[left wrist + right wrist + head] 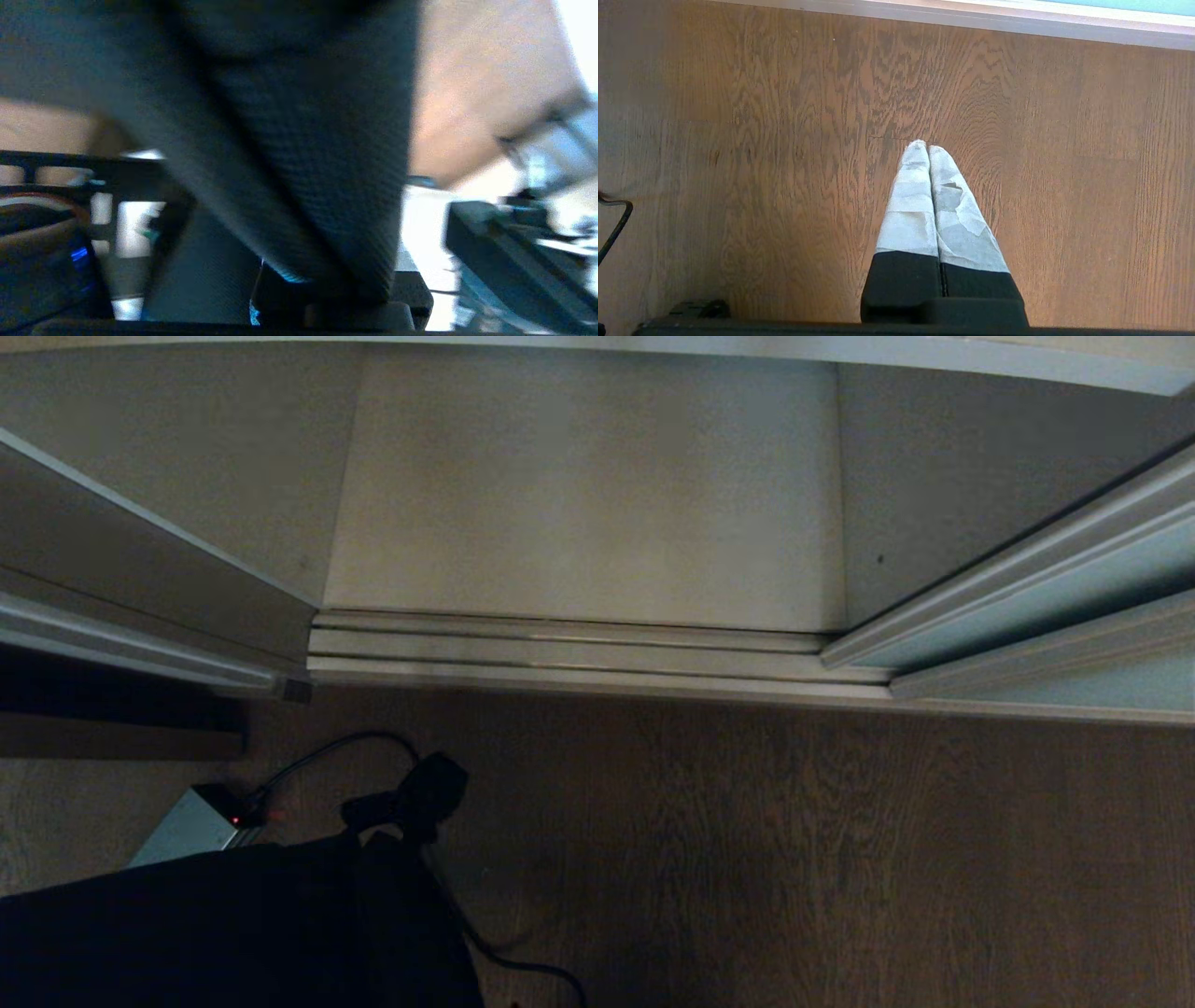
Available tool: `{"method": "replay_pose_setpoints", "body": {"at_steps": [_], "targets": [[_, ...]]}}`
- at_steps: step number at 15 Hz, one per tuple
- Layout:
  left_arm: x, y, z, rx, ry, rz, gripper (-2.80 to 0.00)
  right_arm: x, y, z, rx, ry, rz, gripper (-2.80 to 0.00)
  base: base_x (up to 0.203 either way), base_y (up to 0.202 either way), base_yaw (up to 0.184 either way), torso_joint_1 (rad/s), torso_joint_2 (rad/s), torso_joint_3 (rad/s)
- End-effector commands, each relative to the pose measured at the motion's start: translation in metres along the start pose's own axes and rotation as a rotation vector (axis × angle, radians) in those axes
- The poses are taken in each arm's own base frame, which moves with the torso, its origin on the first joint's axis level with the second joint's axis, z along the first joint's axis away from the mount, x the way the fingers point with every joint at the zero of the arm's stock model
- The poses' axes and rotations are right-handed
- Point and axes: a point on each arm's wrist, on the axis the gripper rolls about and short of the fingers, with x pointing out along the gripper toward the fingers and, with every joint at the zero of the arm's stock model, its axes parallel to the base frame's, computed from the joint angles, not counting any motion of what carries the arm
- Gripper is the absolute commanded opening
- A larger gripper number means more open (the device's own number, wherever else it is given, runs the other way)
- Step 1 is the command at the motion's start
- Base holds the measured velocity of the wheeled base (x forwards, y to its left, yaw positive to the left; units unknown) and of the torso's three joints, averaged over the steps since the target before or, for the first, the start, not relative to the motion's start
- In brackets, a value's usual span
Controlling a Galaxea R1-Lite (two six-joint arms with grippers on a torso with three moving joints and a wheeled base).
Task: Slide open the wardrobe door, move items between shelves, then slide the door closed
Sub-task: Place the bag on the lower shelf
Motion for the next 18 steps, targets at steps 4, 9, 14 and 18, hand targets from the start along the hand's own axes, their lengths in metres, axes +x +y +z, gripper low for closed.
{"method": "replay_pose_setpoints", "body": {"at_steps": [4,9,14,18], "targets": [[0.033,0.009,0.055,-0.209,0.136,-0.042,-2.80,0.000,0.000,0.000,0.000,-0.001,0.000,-2.80,0.000,0.000,0.000,0.000,0.00,0.000],[0.051,0.013,0.082,-0.302,0.200,-0.116,-2.80,0.000,0.000,0.000,0.000,0.000,0.000,-2.80,0.000,0.000,0.000,0.000,0.00,0.000],[0.066,0.013,0.119,-0.353,0.177,-0.165,-2.80,0.000,0.000,0.000,0.000,-0.001,0.000,-2.80,0.000,0.000,0.000,0.000,0.00,0.000],[0.084,0.014,0.148,-0.369,0.196,-0.188,-2.80,0.000,0.000,0.000,0.000,-0.001,0.000,-2.80,0.000,0.000,0.000,0.000,0.00,0.000]]}}
